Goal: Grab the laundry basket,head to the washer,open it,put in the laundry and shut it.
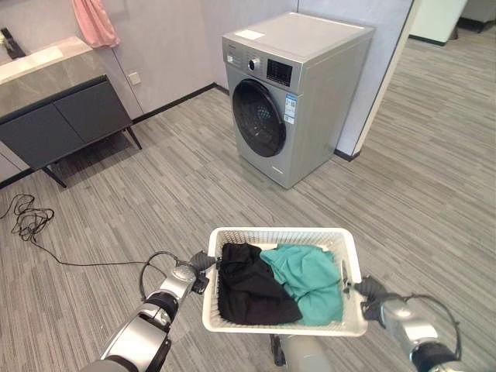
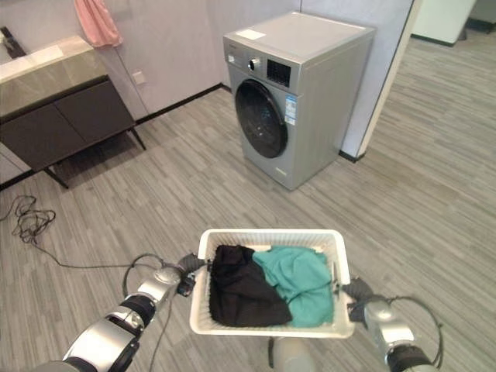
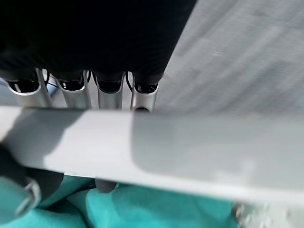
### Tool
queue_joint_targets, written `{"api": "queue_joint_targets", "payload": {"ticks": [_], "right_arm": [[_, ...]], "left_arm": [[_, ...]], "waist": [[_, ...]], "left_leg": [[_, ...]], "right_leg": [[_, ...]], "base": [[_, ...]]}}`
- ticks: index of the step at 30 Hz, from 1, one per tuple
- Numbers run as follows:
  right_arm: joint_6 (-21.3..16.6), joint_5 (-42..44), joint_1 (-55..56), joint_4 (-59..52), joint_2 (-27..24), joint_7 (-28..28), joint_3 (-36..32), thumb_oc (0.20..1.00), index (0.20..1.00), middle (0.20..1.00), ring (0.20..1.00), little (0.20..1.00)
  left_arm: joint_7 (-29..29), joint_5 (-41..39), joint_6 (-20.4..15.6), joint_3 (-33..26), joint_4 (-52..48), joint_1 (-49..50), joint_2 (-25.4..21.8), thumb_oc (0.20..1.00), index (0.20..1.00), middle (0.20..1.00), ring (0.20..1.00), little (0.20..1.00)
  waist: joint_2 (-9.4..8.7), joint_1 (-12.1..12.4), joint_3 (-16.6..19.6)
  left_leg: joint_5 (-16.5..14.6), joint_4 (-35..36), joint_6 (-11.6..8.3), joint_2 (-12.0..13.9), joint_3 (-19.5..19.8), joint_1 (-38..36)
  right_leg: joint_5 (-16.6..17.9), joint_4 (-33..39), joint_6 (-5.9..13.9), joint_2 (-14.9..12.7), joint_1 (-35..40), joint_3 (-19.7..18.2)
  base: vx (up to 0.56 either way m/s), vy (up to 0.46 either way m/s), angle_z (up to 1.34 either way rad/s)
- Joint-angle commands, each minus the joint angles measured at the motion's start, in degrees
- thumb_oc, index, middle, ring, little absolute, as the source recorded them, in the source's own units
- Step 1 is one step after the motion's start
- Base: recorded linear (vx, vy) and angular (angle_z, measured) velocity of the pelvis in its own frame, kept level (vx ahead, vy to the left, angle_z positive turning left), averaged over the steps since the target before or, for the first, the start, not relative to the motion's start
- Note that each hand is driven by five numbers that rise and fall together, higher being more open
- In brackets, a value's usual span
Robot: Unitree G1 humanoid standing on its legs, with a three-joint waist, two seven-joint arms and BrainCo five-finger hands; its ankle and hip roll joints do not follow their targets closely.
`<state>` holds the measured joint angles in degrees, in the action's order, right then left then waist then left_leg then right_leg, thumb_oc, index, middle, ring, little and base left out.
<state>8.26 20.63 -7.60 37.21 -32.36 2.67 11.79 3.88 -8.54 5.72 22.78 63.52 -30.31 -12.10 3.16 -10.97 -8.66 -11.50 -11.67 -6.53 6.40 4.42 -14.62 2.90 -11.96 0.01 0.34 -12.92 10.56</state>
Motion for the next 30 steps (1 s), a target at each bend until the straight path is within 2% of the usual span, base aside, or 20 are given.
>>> {"api": "queue_joint_targets", "payload": {"ticks": [1,4,6,7,12,14,16,18,19,20,21,22,23,24,25,26,27,28,29,30], "right_arm": [[-5.0,5.6,-1.8,-2.4,-2.3,-0.3,-5.7,0.2,0.2,0.2,0.2,0.2],[-4.8,5.1,-1.9,-4.1,-3.5,0.3,-5.0,0.2,0.2,0.2,0.2,0.2],[-5.0,4.3,-0.9,-7.6,-4.1,0.6,-5.6,0.2,0.2,0.2,0.2,0.2],[-5.0,4.3,-0.8,-7.7,-4.1,0.6,-5.6,0.2,0.2,0.2,0.2,0.2],[-5.1,2.7,4.2,-15.9,-6.4,2.8,-8.6,0.2,0.2,0.2,0.2,0.2],[-5.4,2.5,6.3,-17.8,-7.2,2.9,-10.5,0.2,0.2,0.2,0.2,0.2],[-5.8,2.8,8.7,-20.7,-7.6,3.6,-12.3,0.2,0.2,0.2,0.2,0.2],[-6.1,2.9,9.0,-22.4,-8.5,3.5,-13.1,0.2,0.2,0.2,0.2,0.2],[-6.4,3.4,8.9,-22.8,-8.8,3.3,-13.3,0.2,0.2,0.2,0.2,0.2],[-6.6,3.4,8.6,-23.0,-8.8,2.9,-13.3,0.2,0.2,0.2,0.2,0.2],[-6.6,3.5,8.8,-23.2,-9.0,2.8,-13.7,0.2,0.2,0.2,0.2,0.2],[-6.4,4.1,10.4,-23.9,-9.0,2.4,-15.0,0.2,0.2,0.2,0.2,0.2],[-6.4,4.1,10.4,-24.0,-9.0,2.4,-15.1,0.2,0.2,0.2,0.2,0.2],[-7.4,4.4,11.1,-25.2,-8.6,2.2,-15.6,0.2,0.2,0.2,0.2,0.2],[-7.4,4.4,11.1,-25.3,-8.6,2.2,-15.6,0.2,0.2,0.2,0.2,0.2],[-8.9,4.7,10.9,-25.0,-8.6,1.6,-15.7,0.2,0.2,0.2,0.2,0.2],[-8.8,4.3,11.0,-25.1,-8.4,1.8,-15.4,0.2,0.2,0.2,0.2,0.2],[-8.9,3.4,11.3,-26.2,-7.9,1.7,-14.8,0.2,0.2,0.2,0.2,0.2],[-9.1,3.3,11.0,-26.5,-7.3,2.0,-14.5,0.2,0.2,0.2,0.2,0.2],[-9.1,1.9,10.3,-26.2,-7.3,1.6,-14.0,0.2,0.2,0.2,0.2,0.2]], "left_arm": [[-0.8,-0.7,-2.5,-1.7,-0.2,-4.0,-5.6,0.2,0.2,0.2,0.2,0.2],[-0.7,-1.7,-2.6,-1.7,-0.3,-4.2,-5.4,0.2,0.2,0.2,0.2,0.2],[-0.7,-1.9,-2.7,-2.2,-0.2,-3.8,-5.1,0.2,0.2,0.2,0.2,0.2],[-0.7,-1.9,-2.6,-2.2,-0.2,-3.8,-5.1,0.2,0.2,0.2,0.2,0.2],[-0.1,-1.8,-2.4,-2.9,-1.1,-2.6,-5.2,0.2,0.2,0.2,0.2,0.2],[0.3,-1.6,-2.4,-3.2,-1.3,-2.0,-5.1,0.2,0.2,0.2,0.2,0.2],[0.8,-1.5,-2.4,-3.4,-1.2,-0.9,-5.3,0.2,0.2,0.2,0.2,0.2],[1.1,-1.8,-2.3,-3.8,-1.0,-0.2,-5.4,0.2,0.2,0.2,0.2,0.2],[1.2,-2.1,-2.3,-4.0,-0.9,-0.1,-5.7,0.2,0.2,0.2,0.2,0.2],[0.9,-2.3,-2.5,-4.5,-0.6,0.0,-5.9,0.2,0.2,0.2,0.2,0.2],[1.1,-2.8,-2.4,-4.5,0.0,0.0,-5.7,0.2,0.2,0.2,0.2,0.2],[1.4,-3.8,-2.2,-4.3,0.6,-0.3,-5.0,0.2,0.2,0.2,0.2,0.2],[1.4,-3.8,-2.2,-4.3,0.6,-0.3,-5.0,0.2,0.2,0.2,0.2,0.2],[1.1,-3.9,-2.3,-4.2,0.6,-0.6,-4.8,0.2,0.2,0.2,0.2,0.2],[1.1,-3.9,-2.3,-4.2,0.6,-0.7,-4.8,0.2,0.2,0.2,0.2,0.2],[0.6,-3.4,-2.9,-4.4,0.9,-0.9,-5.1,0.2,0.2,0.2,0.2,0.2],[0.8,-3.6,-2.8,-4.3,0.8,-0.8,-5.0,0.2,0.2,0.2,0.2,0.2],[0.4,-3.8,-2.9,-4.6,0.4,-0.7,-5.3,0.2,0.2,0.2,0.2,0.2],[0.5,-3.9,-3.1,-4.7,0.0,-0.4,-5.7,0.2,0.2,0.2,0.2,0.2],[0.5,-3.5,-3.2,-4.5,-0.5,-0.1,-6.1,0.2,0.2,0.2,0.2,0.2]], "waist": [[-2.23,-1.9,1.4],[-1.67,-2.0,1.9],[-0.83,-2.1,2.3],[-0.81,-2.1,2.3],[0.27,-2.9,2.7],[0.05,-3.2,2.5],[-1.29,-3.6,2.5],[-4.17,-2.5,1.1],[-6.05,-1.9,0.3],[-7.11,-1.4,-0.1],[-7.14,-0.7,-0.9],[-7.56,0.3,-1.8],[-7.63,0.3,-1.6],[-7.39,1.5,-2.8],[-7.52,1.6,-2.7],[-6.52,2.8,-3.5],[-6.66,2.8,-3.5],[-5.84,3.2,-3.2],[-5.82,3.6,-3.1],[-5.28,4.0,-2.8]], "left_leg": [[3.1,-2.1,1.19,-4.6,-0.8,-2.2],[6.3,-1.1,-0.06,-3.5,-0.6,-2.3],[10.5,-0.1,-1.2,-2.6,0.2,-2.5],[10.6,0.0,-1.21,-2.6,0.2,-2.6],[18.1,-0.2,-2.91,-1.4,1.9,-2.1],[21.8,-3.3,-3.33,-1.4,2.7,-0.6],[26.3,-12.4,-3.43,-1.8,1.6,2.7],[26.9,-26.9,-2.07,-2.8,-0.9,9.3],[25.5,-33.4,-0.94,-3.3,-2.8,12.7],[23.6,-35.0,-0.02,-3.3,-4.7,14.9],[21.4,-34.4,0.63,-1.9,-7.1,17.7],[16.4,-30.3,1.76,-1.1,-10.5,24.2],[16.5,-30.2,1.82,-1.2,-10.6,24.3],[14.9,-19.7,2.09,-0.1,-11.8,28.5],[15.2,-19.2,2.13,-0.2,-11.9,28.5],[18.3,-0.4,1.69,1.6,-12.1,29.7],[17.7,-1.6,1.81,1.5,-11.8,27.9],[20.3,6.4,1.35,2.0,-10.7,28.5],[20.8,10.9,1.13,2.5,-10.3,29.0],[22.0,15.1,0.58,3.5,-12.9,31.3]], "right_leg": [[2.7,6.2,7.1,-1.4,-0.4,-2.9],[1.6,7.2,6.31,-0.5,0.2,-2.2],[0.2,7.1,5.29,0.6,0.5,-2.2],[0.1,7.1,5.28,0.6,0.5,-2.1],[-3.2,5.9,3.42,2.0,1.3,-1.8],[-4.2,5.6,2.47,2.6,2.5,-2.5],[-5.1,6.1,1.18,2.9,5.1,-4.0],[-5.6,6.6,-0.14,2.8,8.7,-6.7],[-5.5,6.7,-0.54,2.0,10.0,-7.8],[-6.1,6.6,-0.8,1.8,11.1,-8.5],[-6.6,6.5,-0.66,2.3,12.4,-9.1],[-7.9,6.6,-0.19,1.8,15.4,-9.5],[-7.8,6.6,-0.16,1.7,15.3,-9.5],[-9.3,6.9,1.05,1.8,17.8,-10.2],[-9.2,7.0,1.07,1.7,17.7,-10.2],[-11.4,7.1,2.14,2.3,20.2,-11.4],[-11.6,6.6,2.11,2.0,20.3,-11.3],[-12.7,6.2,2.25,2.7,20.9,-12.0],[-13.7,5.9,2.66,2.6,21.8,-12.7],[-15.4,6.2,2.77,2.7,25.2,-14.7]], "base": [[0.13,-0.157,0.37],[0.14,-0.12,0.33],[0.13,-0.09,-0.03],[0.12,-0.081,0.0],[0.12,-0.079,0.08],[0.15,-0.109,0.07],[0.2,-0.177,0.03],[0.19,-0.261,-0.19],[0.19,-0.277,-0.4],[0.19,-0.21,-0.55],[0.34,-0.124,-0.46],[0.26,-0.042,-0.4],[0.38,0.03,-0.11],[0.18,0.038,0.17],[0.44,0.15,0.11],[0.28,0.1,-0.22],[0.46,0.151,-0.53],[0.36,0.052,-0.92],[0.66,0.127,-0.86],[0.49,0.078,-0.86]]}}
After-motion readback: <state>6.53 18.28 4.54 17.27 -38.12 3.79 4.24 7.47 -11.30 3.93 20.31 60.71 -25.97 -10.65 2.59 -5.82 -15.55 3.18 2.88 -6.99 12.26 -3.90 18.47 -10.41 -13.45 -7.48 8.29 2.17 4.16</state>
